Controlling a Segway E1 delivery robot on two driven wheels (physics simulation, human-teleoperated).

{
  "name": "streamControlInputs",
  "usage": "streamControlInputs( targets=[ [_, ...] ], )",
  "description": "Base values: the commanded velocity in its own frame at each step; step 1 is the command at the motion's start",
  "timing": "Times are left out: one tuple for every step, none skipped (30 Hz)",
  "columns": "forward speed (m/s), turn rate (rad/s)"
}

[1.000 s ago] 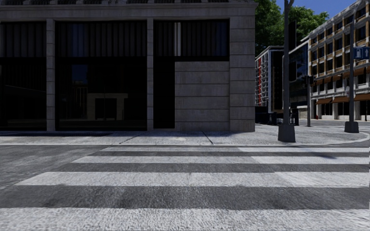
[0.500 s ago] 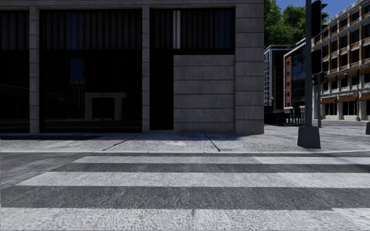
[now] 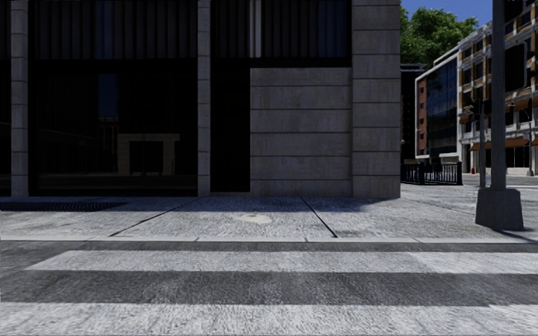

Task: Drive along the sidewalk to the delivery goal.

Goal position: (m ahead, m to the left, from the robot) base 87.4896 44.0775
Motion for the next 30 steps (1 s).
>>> streamControlInputs(
  targets=[
    [1.99,0.00],
    [1.99,0.00],
    [1.99,0.00],
    [1.99,0.00],
    [1.99,0.00],
    [1.99,0.00],
    [1.99,0.00],
    [1.99,0.00],
    [1.99,0.00],
    [1.99,0.00],
    [1.99,0.00],
    [1.99,0.00],
    [1.99,0.00],
    [1.99,0.00],
    [1.99,0.00],
    [1.99,0.00],
    [1.99,0.00],
    [1.99,0.00],
    [1.99,0.00],
    [1.99,0.00],
    [1.99,0.00],
    [1.99,0.00],
    [1.99,0.00],
    [1.99,0.00],
    [1.99,0.23],
    [1.99,0.68],
    [1.99,1.10],
    [1.99,1.20],
    [1.99,1.20],
    [1.99,1.20]
  ],
)
